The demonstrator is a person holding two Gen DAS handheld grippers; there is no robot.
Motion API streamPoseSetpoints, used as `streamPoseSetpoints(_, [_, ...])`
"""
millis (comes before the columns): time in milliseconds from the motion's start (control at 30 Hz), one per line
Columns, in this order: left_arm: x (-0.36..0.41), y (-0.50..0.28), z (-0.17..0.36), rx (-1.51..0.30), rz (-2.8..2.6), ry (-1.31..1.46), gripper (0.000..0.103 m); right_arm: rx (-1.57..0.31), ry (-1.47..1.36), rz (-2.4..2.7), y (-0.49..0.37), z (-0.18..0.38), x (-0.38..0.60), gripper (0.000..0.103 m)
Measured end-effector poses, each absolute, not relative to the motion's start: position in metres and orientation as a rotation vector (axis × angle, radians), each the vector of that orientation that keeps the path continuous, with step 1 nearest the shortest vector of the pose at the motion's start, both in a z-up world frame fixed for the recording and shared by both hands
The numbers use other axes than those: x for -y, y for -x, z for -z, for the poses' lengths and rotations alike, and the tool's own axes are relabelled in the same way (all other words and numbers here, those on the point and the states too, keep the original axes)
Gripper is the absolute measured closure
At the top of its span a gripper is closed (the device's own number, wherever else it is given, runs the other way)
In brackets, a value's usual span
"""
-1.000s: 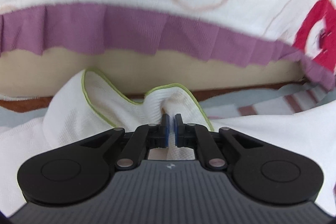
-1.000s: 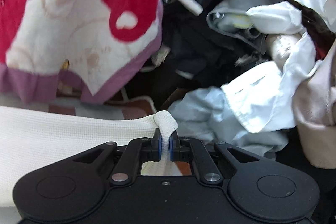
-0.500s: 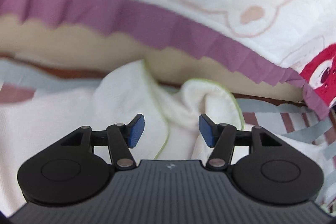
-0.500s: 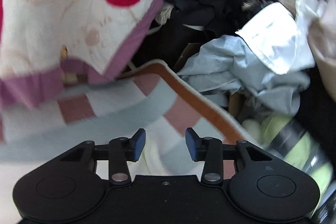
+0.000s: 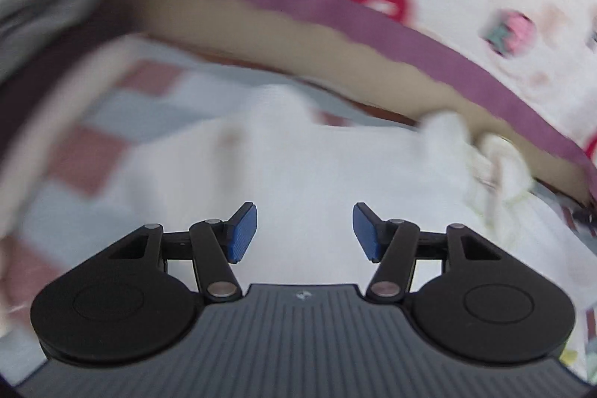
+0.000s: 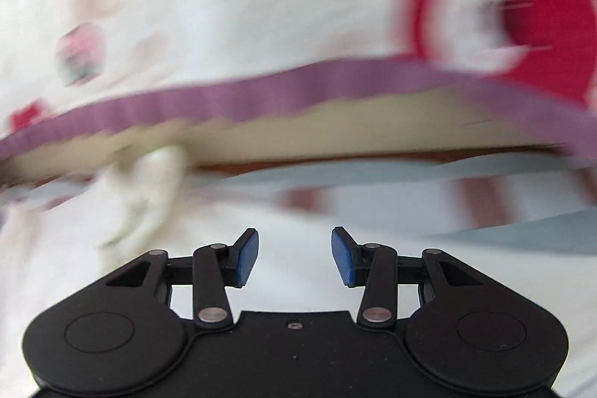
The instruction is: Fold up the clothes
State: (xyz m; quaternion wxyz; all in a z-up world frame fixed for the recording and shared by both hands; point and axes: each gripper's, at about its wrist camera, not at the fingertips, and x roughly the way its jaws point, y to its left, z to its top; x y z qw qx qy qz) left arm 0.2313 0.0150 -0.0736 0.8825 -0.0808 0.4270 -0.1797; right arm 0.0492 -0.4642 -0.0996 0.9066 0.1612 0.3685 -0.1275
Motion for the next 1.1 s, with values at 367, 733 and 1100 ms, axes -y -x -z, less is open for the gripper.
streamPoseSetpoints(367, [-0.089,-0.252,0.113,-0.978,0.252,0.294,0.047,-0.707,-0.508,0.145,-0.122,0.146,0.368,0.096])
streamPoseSetpoints(733, [-0.082,-0.259,0.12,-0.975,0.349,0.326,0.047,-0.844,-0.042,0.086,-0.18,0.147,0.292,0.098])
streamPoseSetpoints(1100, [-0.079,-0.284,0.136,-0.87,0.366,0.418,0.064,-0.707,-0.318,-0.096,-0.14,0.097,0.273,0.078])
